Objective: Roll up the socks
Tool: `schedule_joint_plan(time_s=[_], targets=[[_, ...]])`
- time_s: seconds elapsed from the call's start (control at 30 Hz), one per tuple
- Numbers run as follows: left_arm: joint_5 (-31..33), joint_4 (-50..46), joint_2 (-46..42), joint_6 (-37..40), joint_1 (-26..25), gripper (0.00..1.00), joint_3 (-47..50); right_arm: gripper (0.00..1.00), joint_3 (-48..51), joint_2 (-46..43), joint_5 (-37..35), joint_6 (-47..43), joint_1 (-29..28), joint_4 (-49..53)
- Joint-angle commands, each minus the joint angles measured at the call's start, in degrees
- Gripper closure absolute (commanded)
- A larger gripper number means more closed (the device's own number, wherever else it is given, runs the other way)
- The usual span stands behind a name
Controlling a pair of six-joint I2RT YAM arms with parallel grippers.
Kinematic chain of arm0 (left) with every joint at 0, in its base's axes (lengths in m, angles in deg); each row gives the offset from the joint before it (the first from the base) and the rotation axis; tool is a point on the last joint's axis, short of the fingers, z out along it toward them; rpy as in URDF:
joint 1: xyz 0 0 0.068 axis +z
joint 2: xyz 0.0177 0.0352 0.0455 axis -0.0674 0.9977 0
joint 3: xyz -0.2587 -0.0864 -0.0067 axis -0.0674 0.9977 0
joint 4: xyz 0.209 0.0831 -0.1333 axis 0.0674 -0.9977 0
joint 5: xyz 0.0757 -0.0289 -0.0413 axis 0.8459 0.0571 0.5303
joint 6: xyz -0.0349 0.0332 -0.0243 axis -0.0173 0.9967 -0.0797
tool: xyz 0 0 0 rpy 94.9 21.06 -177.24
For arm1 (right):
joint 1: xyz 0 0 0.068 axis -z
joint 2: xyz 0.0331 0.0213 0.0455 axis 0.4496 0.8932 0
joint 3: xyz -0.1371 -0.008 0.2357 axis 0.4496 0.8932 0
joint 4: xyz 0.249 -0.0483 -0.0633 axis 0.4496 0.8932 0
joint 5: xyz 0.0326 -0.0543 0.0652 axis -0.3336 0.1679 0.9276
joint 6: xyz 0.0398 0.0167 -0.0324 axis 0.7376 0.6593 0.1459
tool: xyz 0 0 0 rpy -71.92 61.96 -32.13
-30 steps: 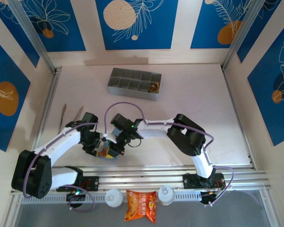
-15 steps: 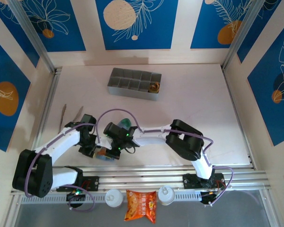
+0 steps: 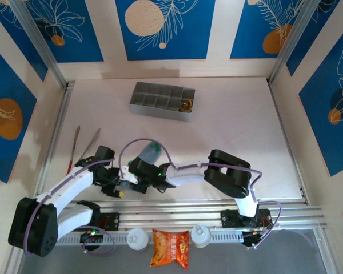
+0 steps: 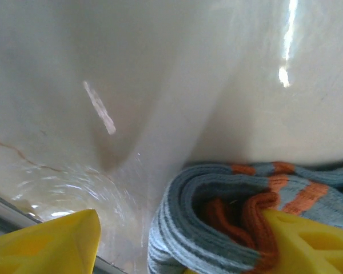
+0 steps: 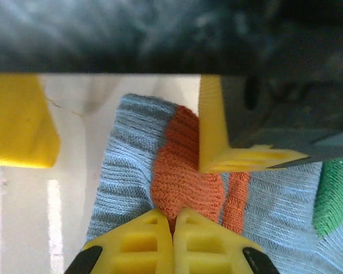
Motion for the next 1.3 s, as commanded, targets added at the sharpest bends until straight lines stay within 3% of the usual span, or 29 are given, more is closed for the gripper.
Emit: schedule_joint_plan(time_s=[0.0, 0.47, 0.87, 1.27], targets=[[-5.84, 4.16, -0.89, -1.36, -1.73, 0.26, -1.35, 1.00, 3.24, 1.93, -5.06, 1.65, 1.68, 8.38], [0.39, 6.19, -7.27, -2.35, -1.97, 0.14, -1.08, 1.00, 4.61, -3.89, -0.35, 0.68, -1.03, 4.45], [-2.54, 9.77, -6.37, -1.30, -2.22, 0.33, 2.90, 1.00, 4.42, -4.84, 2.59, 2.42, -0.96, 2.80], [-4.46, 7.83, -3.54, 0.38, -4.73, 0.35, 3.67, 1.00, 6.01, -6.82, 5.28, 2.88, 0.16, -2.05]])
